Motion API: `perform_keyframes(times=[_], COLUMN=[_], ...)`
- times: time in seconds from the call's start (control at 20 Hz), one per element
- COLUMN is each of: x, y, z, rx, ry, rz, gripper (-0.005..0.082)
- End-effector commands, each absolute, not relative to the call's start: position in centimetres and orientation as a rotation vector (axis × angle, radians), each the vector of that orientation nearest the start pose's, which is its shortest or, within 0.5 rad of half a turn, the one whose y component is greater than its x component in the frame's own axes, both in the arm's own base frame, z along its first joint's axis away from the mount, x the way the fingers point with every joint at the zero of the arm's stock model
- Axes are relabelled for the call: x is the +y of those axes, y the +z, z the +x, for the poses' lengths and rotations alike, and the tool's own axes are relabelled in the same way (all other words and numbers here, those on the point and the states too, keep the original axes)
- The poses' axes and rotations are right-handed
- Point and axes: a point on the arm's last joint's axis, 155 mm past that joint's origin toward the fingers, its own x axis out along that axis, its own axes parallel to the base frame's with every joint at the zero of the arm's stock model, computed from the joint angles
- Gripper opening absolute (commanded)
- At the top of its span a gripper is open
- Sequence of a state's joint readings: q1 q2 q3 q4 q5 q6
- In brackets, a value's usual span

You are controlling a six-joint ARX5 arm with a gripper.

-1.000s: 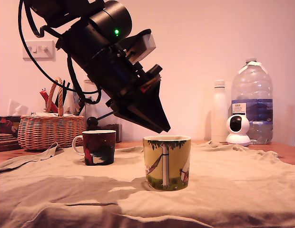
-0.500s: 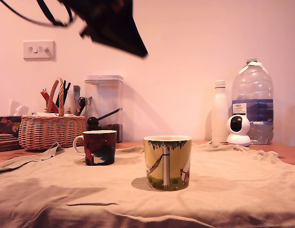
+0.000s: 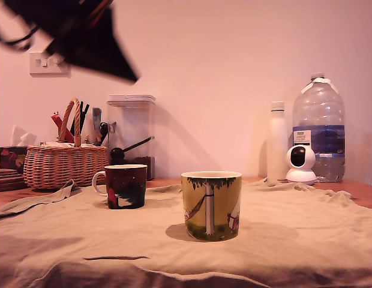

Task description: Pick up the coffee capsules on the table and drop them inside the coffee cup

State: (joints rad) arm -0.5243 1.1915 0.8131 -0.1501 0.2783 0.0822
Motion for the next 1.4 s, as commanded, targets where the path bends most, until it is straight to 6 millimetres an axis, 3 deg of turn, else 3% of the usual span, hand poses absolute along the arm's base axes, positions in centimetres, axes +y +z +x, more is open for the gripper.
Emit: perform_keyframes(times=[0.0, 0.4, 0.75, 1.35], x=[-22.4, -17.2, -11.7, -6.5], y=[18.6, 16.2, 14.2, 15.8], z=[30.5, 30.7, 29.6, 25.5], rx=[0.496, 0.490, 0.468, 0.291], ry=[-0.777, -0.631, -0.476, -0.278], rz=[0.118, 0.019, -0.061, -0.101], gripper=[-0.0024, -0.0024, -0.0024, -0.0024])
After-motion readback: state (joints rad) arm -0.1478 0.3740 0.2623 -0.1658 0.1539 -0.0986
